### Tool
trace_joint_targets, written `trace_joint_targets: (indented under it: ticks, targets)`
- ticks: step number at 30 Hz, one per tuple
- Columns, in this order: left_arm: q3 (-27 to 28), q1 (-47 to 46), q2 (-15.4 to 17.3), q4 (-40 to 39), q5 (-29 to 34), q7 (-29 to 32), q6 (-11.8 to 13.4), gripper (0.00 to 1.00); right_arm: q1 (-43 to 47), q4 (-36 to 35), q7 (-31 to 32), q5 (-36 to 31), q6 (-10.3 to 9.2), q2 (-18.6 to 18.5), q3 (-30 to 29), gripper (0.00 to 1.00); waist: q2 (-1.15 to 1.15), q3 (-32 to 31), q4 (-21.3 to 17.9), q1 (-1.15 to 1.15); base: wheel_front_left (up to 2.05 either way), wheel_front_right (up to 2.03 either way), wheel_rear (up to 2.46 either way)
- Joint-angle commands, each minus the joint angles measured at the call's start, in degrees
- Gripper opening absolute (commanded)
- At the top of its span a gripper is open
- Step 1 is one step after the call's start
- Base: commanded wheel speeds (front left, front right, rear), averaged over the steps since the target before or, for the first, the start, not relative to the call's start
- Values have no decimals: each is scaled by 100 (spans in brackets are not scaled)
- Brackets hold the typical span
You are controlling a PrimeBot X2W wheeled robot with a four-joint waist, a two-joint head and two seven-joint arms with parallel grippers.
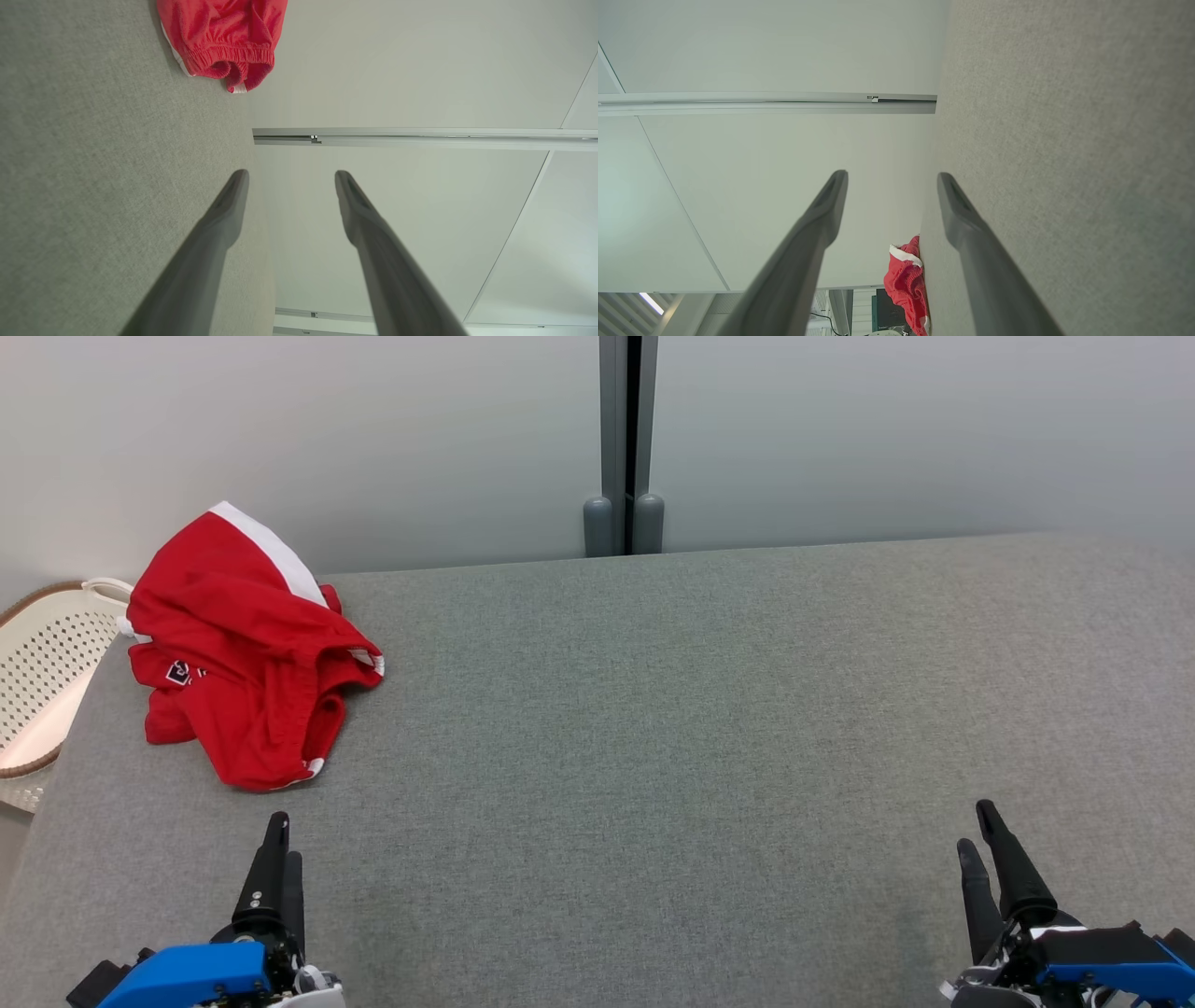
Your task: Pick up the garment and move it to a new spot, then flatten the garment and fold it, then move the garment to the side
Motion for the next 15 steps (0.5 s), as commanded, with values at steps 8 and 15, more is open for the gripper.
trace_joint_targets:
  ticks: [8,15]
  targets:
    - [-108,-43,36,-213,509,-234,12,100,-7,-173,-234,-590,8,-32,-17,100,0,-14,5,0,0,0,0]
    - [-240,-27,39,-399,1110,-401,143,100,10,-270,-402,-1300,10,-38,-43,100,0,-28,12,0,0,0,0]
